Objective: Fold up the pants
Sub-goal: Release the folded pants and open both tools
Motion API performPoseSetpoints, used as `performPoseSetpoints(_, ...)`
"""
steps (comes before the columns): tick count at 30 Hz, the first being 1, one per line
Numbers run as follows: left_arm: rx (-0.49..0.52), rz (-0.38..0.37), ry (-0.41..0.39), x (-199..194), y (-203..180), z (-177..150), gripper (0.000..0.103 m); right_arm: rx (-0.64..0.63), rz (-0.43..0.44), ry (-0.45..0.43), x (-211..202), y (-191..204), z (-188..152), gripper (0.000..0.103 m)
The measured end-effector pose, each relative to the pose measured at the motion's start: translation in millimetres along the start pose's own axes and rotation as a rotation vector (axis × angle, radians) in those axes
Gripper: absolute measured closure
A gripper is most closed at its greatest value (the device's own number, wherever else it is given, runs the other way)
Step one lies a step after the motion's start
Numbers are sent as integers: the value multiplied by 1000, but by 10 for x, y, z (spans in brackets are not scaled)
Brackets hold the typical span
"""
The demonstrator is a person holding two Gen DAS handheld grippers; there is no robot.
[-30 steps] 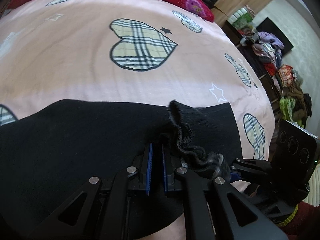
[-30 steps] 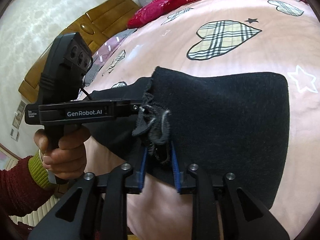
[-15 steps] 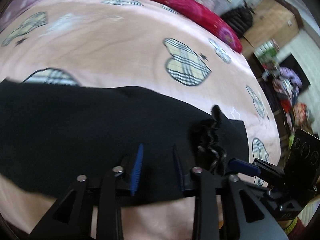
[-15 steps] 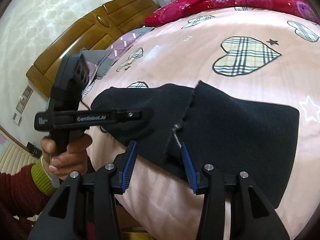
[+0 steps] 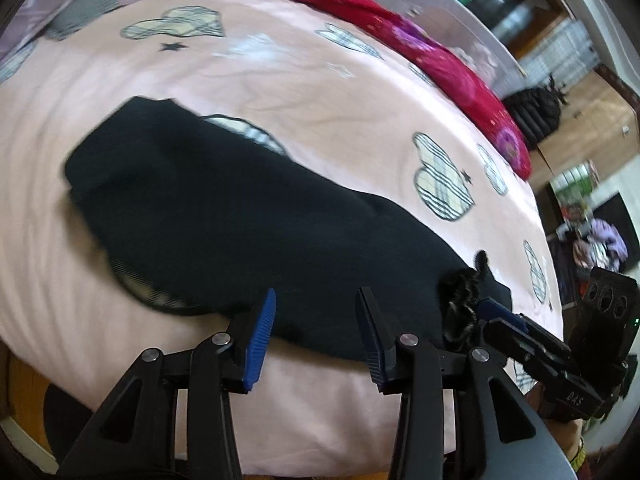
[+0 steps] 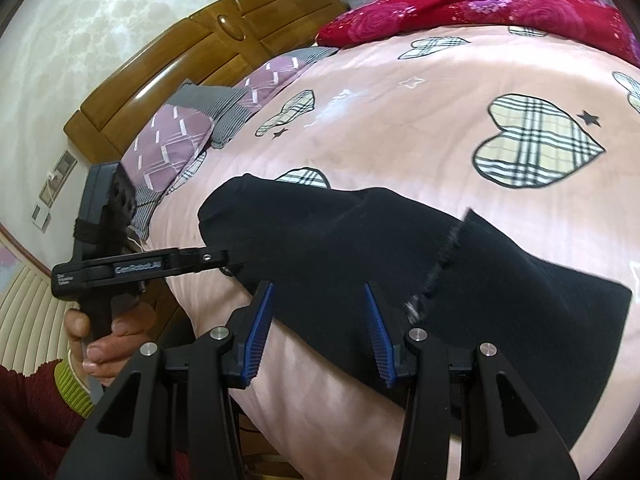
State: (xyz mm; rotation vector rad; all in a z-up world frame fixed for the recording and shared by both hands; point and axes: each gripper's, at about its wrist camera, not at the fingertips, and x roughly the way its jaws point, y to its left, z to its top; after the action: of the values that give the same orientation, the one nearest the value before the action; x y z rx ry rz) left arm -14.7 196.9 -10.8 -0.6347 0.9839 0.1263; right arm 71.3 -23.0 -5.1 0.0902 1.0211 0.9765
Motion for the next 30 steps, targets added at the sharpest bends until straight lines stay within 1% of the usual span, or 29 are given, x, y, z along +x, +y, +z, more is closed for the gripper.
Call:
performPoseSetpoints(6,-100,69,-60,-218,366,-33,60,-43,9,50,252,129,174,56)
performPoseSetpoints(10,-160,129,-102,-346,593,-37,56,-101,16,82,445,285,312,56)
performPoseSetpoints(14,-216,161,-112,-381,771,-27,51,-158,12,111,641,399,437,56)
performPoseSetpoints(18,-265,172,-111,-358,943,-26,51,-197,9,140,815,453,563,56)
performPoseSetpoints(20,-300,162,-105,-331,1048,-10,51,-216,6,146,885,490,627,56)
performPoseSetpoints(23,-333,148,-95,-266,1143,41,51,-231,34,153,999,540,741,56)
performPoseSetpoints(27,-349,141,-88,-181,1227,98,51,-256,52,186,1222,625,887,56)
performPoseSetpoints(30,-368,131,-83,-117,1272,142,51,-302,26,201,1403,713,991,56)
